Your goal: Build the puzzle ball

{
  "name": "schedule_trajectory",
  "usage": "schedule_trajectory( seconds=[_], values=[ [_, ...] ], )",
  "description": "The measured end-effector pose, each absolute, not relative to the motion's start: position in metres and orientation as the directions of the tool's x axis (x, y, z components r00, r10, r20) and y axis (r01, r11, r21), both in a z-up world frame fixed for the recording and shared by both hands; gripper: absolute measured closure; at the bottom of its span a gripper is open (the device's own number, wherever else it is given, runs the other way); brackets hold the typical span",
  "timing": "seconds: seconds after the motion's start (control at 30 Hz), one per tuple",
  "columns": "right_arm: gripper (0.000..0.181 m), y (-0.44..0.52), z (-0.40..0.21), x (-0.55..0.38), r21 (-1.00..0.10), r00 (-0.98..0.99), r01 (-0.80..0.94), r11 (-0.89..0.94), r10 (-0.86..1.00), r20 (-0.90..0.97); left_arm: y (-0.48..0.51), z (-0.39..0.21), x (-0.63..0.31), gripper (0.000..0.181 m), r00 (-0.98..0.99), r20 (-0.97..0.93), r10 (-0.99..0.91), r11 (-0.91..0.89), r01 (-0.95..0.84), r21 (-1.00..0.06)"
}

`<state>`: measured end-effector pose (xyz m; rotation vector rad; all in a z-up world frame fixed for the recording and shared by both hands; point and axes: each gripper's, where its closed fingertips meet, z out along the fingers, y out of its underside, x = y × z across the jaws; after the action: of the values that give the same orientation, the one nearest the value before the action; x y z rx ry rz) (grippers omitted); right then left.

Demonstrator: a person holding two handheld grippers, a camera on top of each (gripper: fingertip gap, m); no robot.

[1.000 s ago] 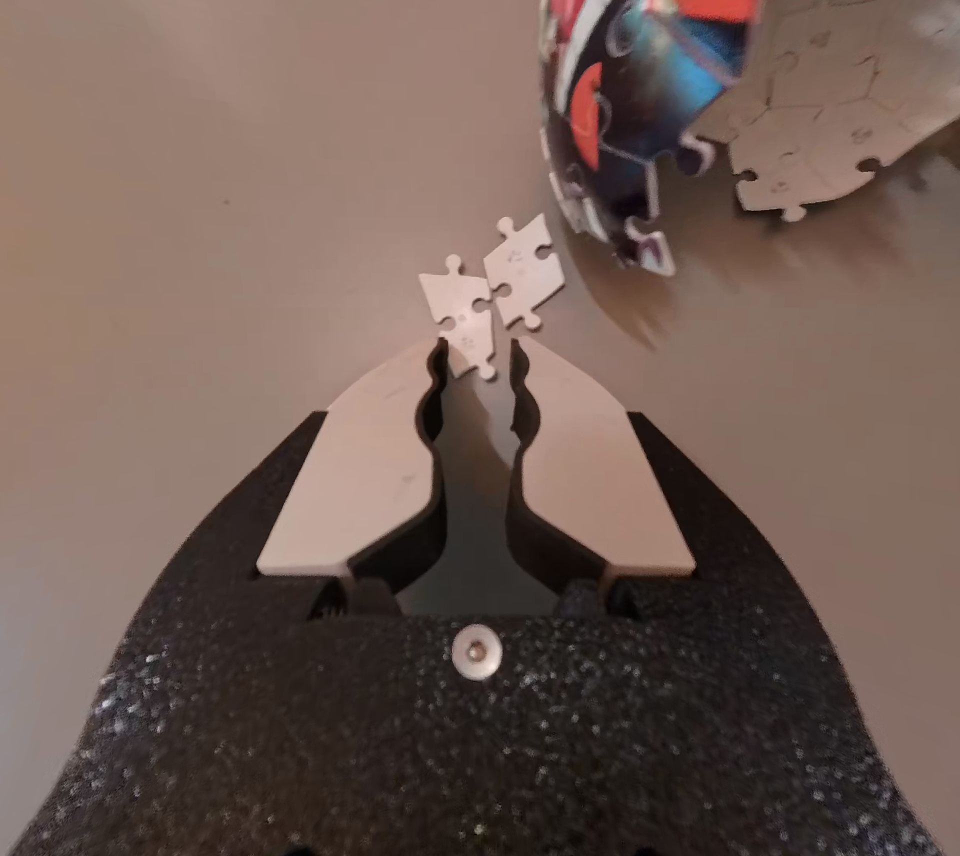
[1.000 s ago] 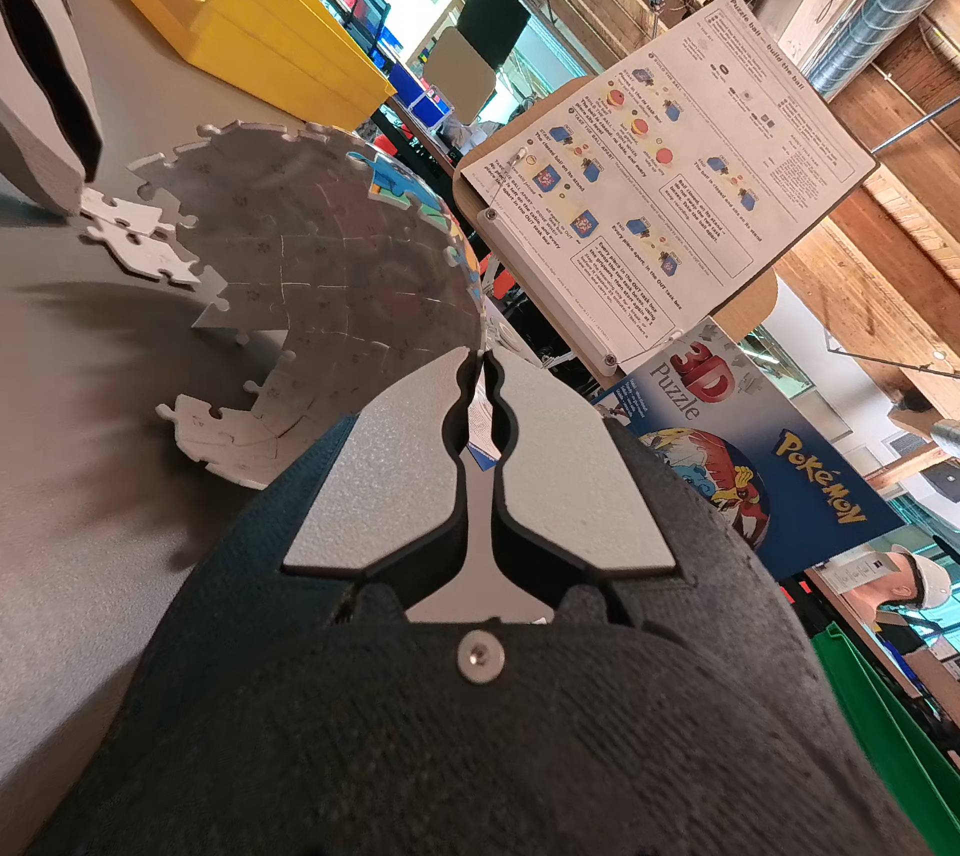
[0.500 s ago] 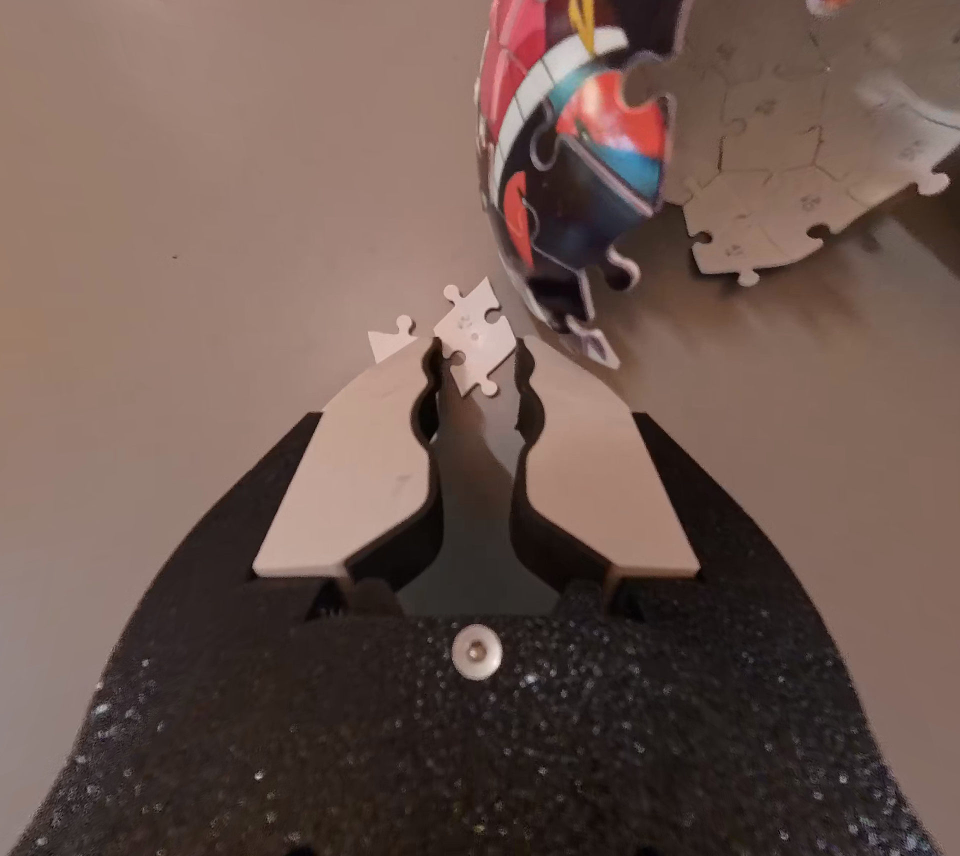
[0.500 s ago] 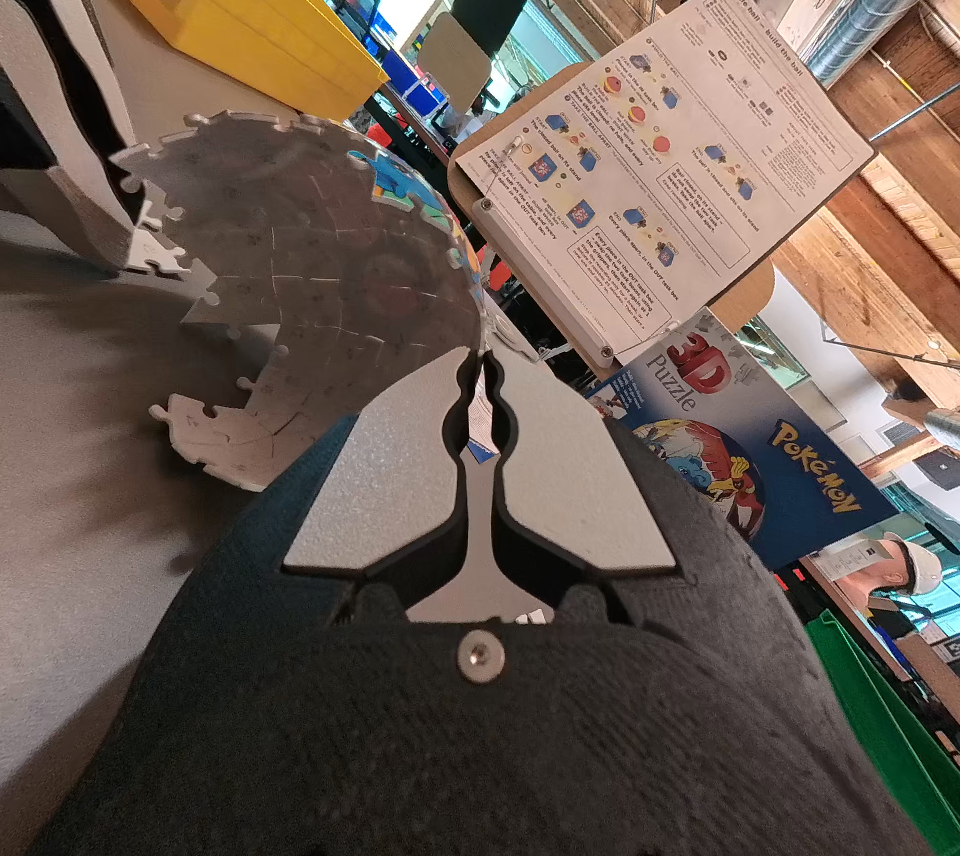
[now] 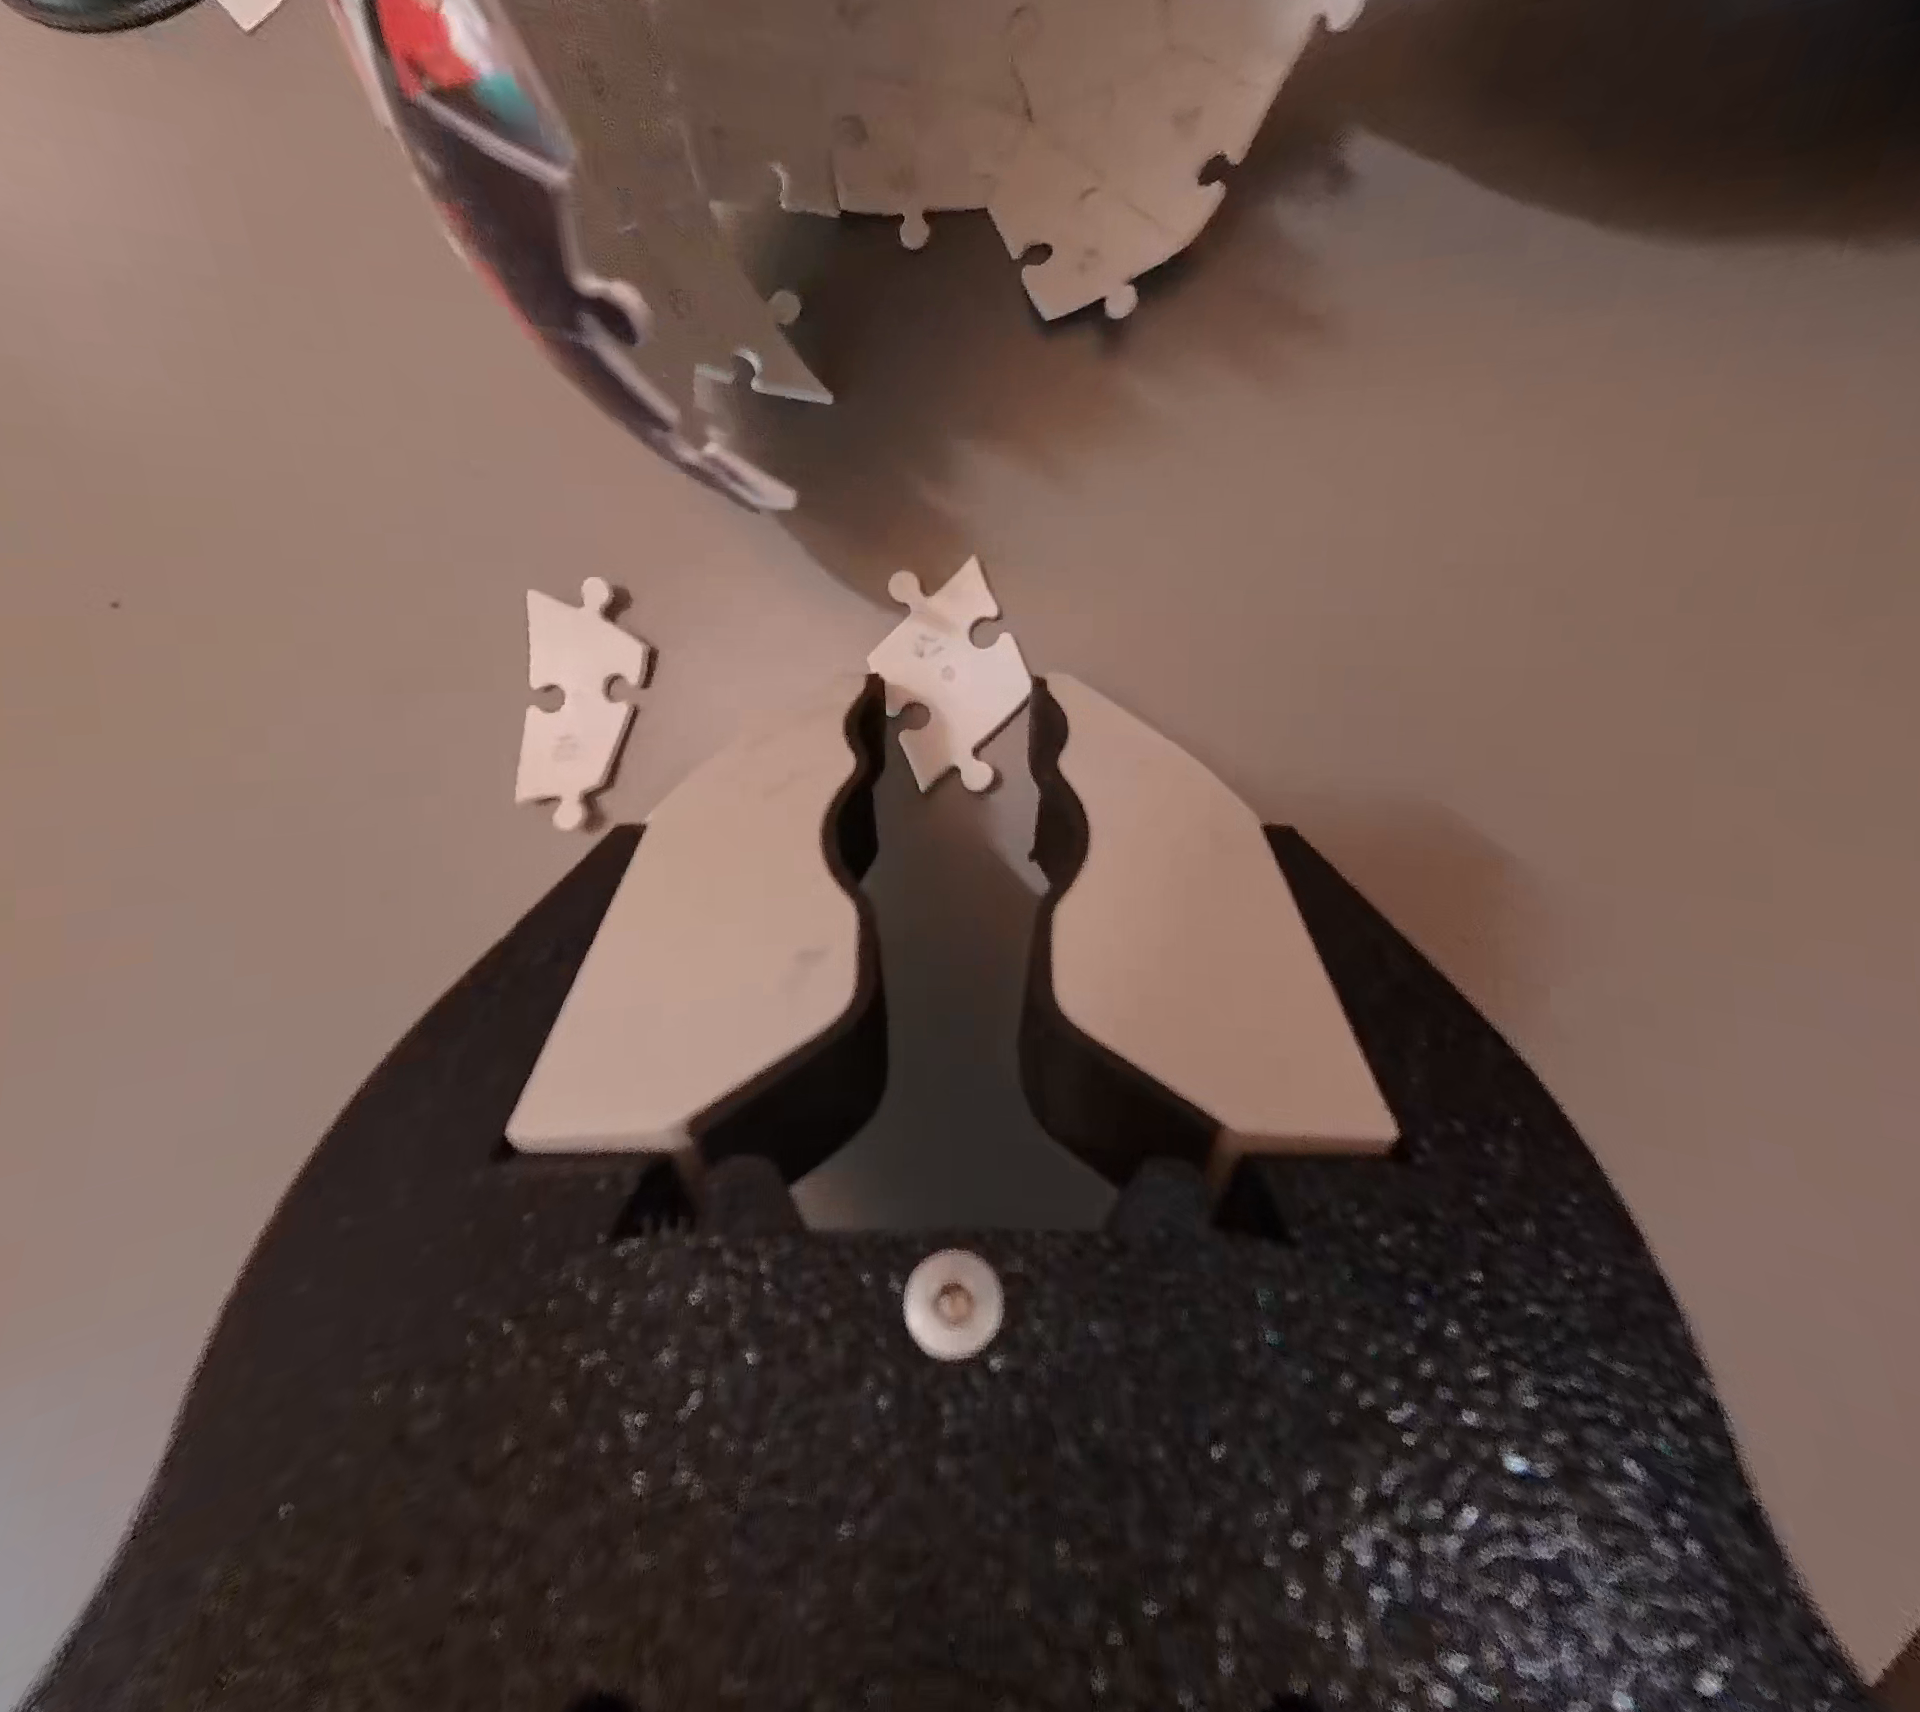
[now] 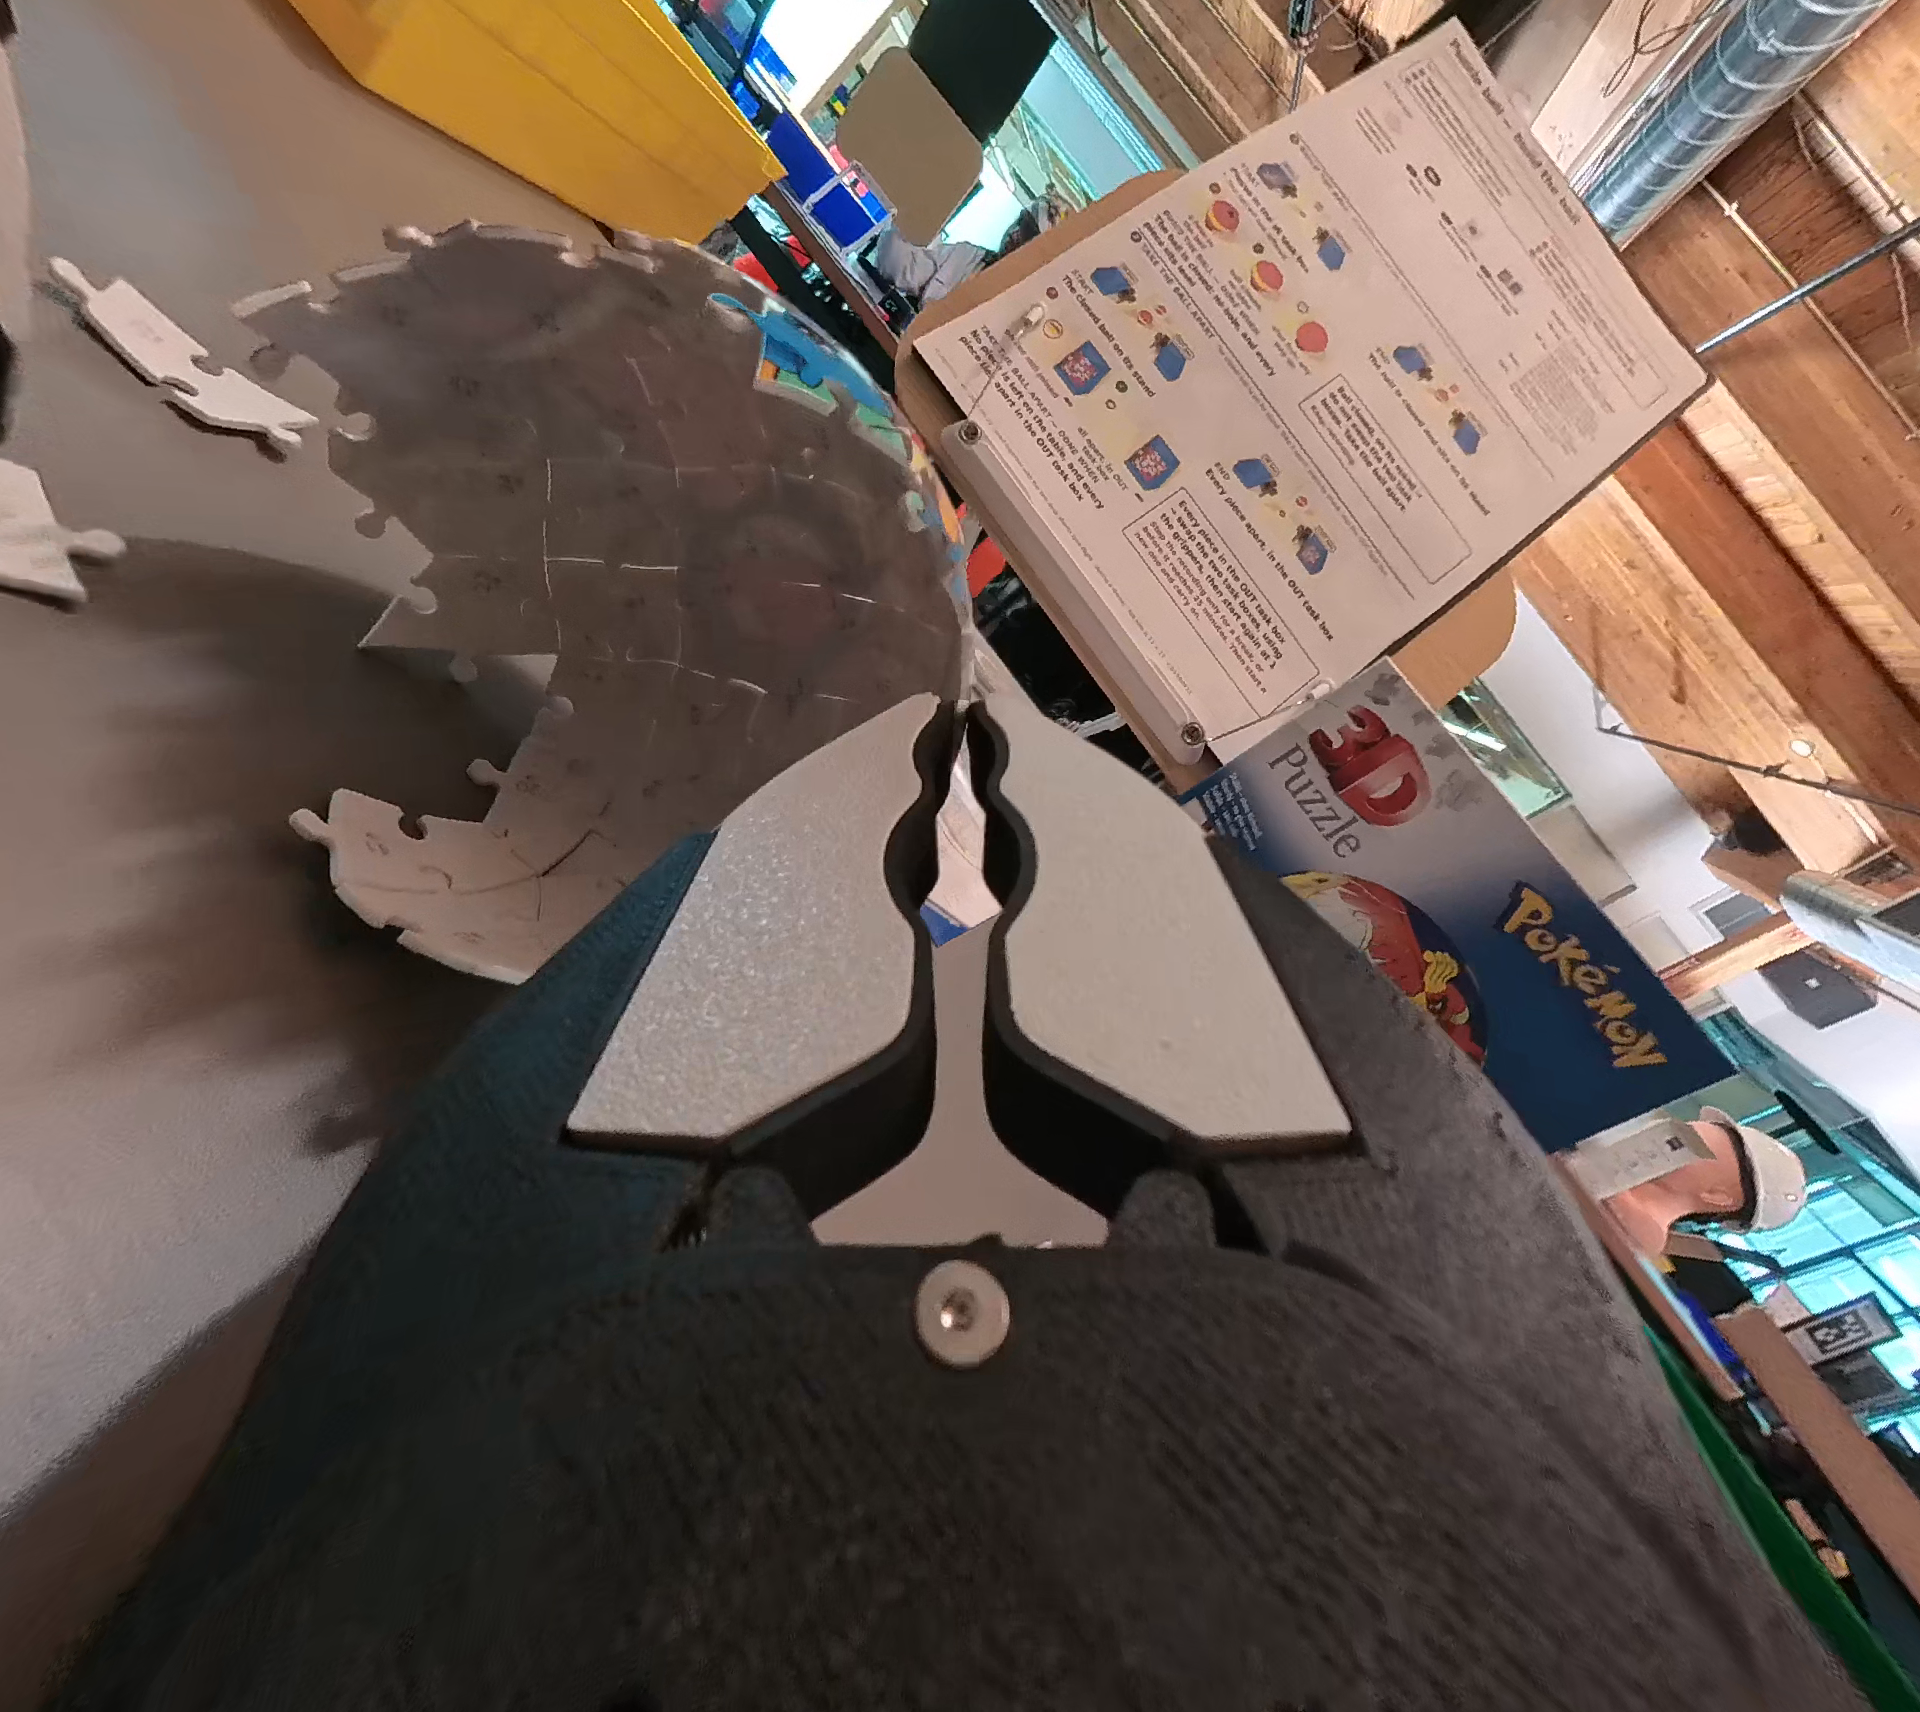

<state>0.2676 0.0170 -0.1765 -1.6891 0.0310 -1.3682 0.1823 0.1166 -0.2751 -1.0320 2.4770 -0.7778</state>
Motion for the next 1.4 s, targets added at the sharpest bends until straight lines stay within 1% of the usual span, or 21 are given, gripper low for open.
schedule_trajectory(
  seconds=[0.03, 0.07, 0.1, 0.13, 0.17, 0.3, 0.43, 0.5, 0.6, 0.73, 0.87, 0.97, 1.1, 1.33, 1.4],
  values=[
    [0.178, 0.018, -0.176, 0.267, -0.644, 0.372, 0.509, -0.572, -0.529, 0.763, 0.115, -0.275, 0.183, 0.156, -0.669, -0.103, -0.736, 0.578, -0.541, -0.611],
    [0.178, 0.018, -0.176, 0.266, -0.628, 0.36, 0.516, -0.582, -0.518, 0.776, 0.113, -0.275, 0.183, 0.161, -0.666, -0.099, -0.74, 0.57, -0.542, -0.617],
    [0.178, 0.019, -0.176, 0.266, -0.613, 0.349, 0.523, -0.592, -0.508, 0.788, 0.111, -0.275, 0.182, 0.161, -0.662, -0.096, -0.744, 0.563, -0.543, -0.623],
    [0.178, 0.02, -0.175, 0.266, -0.606, 0.343, 0.528, -0.595, -0.503, 0.793, 0.111, -0.275, 0.182, 0.156, -0.653, -0.099, -0.75, 0.559, -0.547, -0.623],
    [0.178, 0.02, -0.175, 0.265, -0.605, 0.343, 0.53, -0.595, -0.502, 0.794, 0.112, -0.275, 0.182, 0.152, -0.645, -0.105, -0.757, 0.557, -0.554, -0.618],
    [0.178, 0.019, -0.176, 0.269, -0.622, 0.354, 0.514, -0.591, -0.514, 0.781, 0.112, -0.267, 0.182, 0.153, -0.622, -0.123, -0.773, 0.545, -0.553, -0.631],
    [0.178, 0.018, -0.176, 0.273, -0.625, 0.355, 0.505, -0.595, -0.516, 0.779, 0.118, -0.268, 0.185, 0.153, -0.575, -0.145, -0.806, 0.528, -0.585, -0.616],
    [0.178, 0.019, -0.175, 0.271, -0.617, 0.351, 0.515, -0.595, -0.51, 0.785, 0.123, -0.266, 0.187, 0.153, -0.523, -0.14, -0.841, 0.486, -0.616, -0.62],
    [0.178, 0.022, -0.174, 0.267, -0.596, 0.338, 0.531, -0.602, -0.495, 0.801, 0.126, -0.265, 0.183, 0.15, -0.441, -0.073, -0.895, 0.388, -0.685, -0.617],
    [0.178, 0.023, -0.174, 0.266, -0.598, 0.342, 0.536, -0.596, -0.494, 0.799, 0.125, -0.265, 0.182, 0.146, -0.385, -0.07, -0.92, 0.342, -0.702, -0.625],
    [0.178, 0.023, -0.174, 0.266, -0.599, 0.343, 0.536, -0.595, -0.495, 0.798, 0.117, -0.274, 0.184, 0.147, -0.415, -0.081, -0.906, 0.377, -0.706, -0.6],
    [0.178, 0.023, -0.174, 0.265, -0.598, 0.344, 0.539, -0.593, -0.494, 0.799, 0.12, -0.275, 0.185, 0.156, -0.419, -0.085, -0.904, 0.383, -0.705, -0.597],
    [0.178, 0.023, -0.174, 0.266, -0.603, 0.347, 0.539, -0.589, -0.496, 0.796, 0.131, -0.276, 0.184, 0.156, -0.412, -0.08, -0.908, 0.377, -0.716, -0.588],
    [0.178, 0.024, -0.175, 0.266, -0.605, 0.35, 0.54, -0.586, -0.497, 0.794, 0.128, -0.276, 0.182, 0.166, -0.442, -0.041, -0.896, 0.373, -0.697, -0.612],
    [0.178, 0.024, -0.175, 0.266, -0.605, 0.35, 0.539, -0.586, -0.498, 0.794, 0.128, -0.276, 0.182, 0.164, -0.443, -0.049, -0.895, 0.377, -0.693, -0.614]
  ],
)
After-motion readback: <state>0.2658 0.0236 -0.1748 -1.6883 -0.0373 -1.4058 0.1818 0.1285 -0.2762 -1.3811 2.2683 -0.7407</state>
